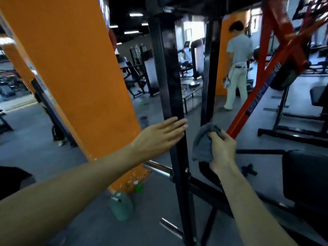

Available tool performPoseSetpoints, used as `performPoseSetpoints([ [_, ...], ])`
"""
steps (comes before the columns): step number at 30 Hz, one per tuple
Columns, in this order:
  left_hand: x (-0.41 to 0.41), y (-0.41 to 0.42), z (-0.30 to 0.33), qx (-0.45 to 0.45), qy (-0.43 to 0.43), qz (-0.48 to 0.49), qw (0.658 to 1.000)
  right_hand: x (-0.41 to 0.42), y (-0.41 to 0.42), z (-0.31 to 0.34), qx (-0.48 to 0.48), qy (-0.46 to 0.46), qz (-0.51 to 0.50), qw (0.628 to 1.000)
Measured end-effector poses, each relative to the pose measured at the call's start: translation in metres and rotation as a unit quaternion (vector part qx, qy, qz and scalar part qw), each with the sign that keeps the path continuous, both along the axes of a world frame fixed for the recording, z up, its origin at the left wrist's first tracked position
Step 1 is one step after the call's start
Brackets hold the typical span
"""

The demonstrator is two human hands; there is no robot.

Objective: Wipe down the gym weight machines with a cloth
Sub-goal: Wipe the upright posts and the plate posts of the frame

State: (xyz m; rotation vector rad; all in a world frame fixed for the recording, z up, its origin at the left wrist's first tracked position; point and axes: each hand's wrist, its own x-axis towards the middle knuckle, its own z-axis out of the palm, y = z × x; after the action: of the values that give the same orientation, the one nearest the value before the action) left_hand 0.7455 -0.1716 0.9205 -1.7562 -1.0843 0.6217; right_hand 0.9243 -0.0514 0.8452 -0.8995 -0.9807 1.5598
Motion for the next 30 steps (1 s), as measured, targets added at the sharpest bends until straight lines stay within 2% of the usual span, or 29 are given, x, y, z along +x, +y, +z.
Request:
performPoseSetpoints([
  [3,0.012,0.001,-0.053,-0.075,0.046,0.064,0.994,0.002,-0.012,-0.065,-0.045,-0.054,-0.05,0.996],
  [6,0.018,0.013,-0.084,-0.117,0.092,0.145,0.978,-0.004,-0.029,-0.117,0.031,-0.195,-0.059,0.978],
  [8,0.017,0.022,-0.098,-0.129,0.103,0.172,0.971,-0.018,-0.045,-0.145,0.154,-0.333,-0.021,0.93],
  [10,0.011,0.028,-0.107,-0.126,0.087,0.168,0.974,-0.036,-0.063,-0.168,0.248,-0.429,0.051,0.867],
  [13,-0.001,0.038,-0.121,-0.109,0.042,0.114,0.987,-0.054,-0.068,-0.193,0.306,-0.515,0.075,0.797],
  [15,-0.009,0.045,-0.127,-0.092,0.051,0.068,0.992,-0.056,-0.055,-0.188,0.329,-0.569,0.064,0.751],
  [19,-0.015,0.052,-0.126,-0.081,0.082,-0.01,0.993,-0.061,-0.037,-0.182,0.294,-0.579,0.053,0.759],
  [23,-0.021,0.051,-0.13,-0.063,0.083,-0.053,0.993,-0.057,-0.09,-0.205,0.34,-0.606,0.028,0.718],
  [26,-0.026,0.055,-0.131,-0.069,0.084,-0.058,0.992,-0.066,-0.075,-0.205,0.353,-0.612,-0.031,0.707],
  [30,-0.028,0.06,-0.131,-0.071,0.084,-0.053,0.992,-0.078,-0.06,-0.195,0.308,-0.608,-0.059,0.729],
])
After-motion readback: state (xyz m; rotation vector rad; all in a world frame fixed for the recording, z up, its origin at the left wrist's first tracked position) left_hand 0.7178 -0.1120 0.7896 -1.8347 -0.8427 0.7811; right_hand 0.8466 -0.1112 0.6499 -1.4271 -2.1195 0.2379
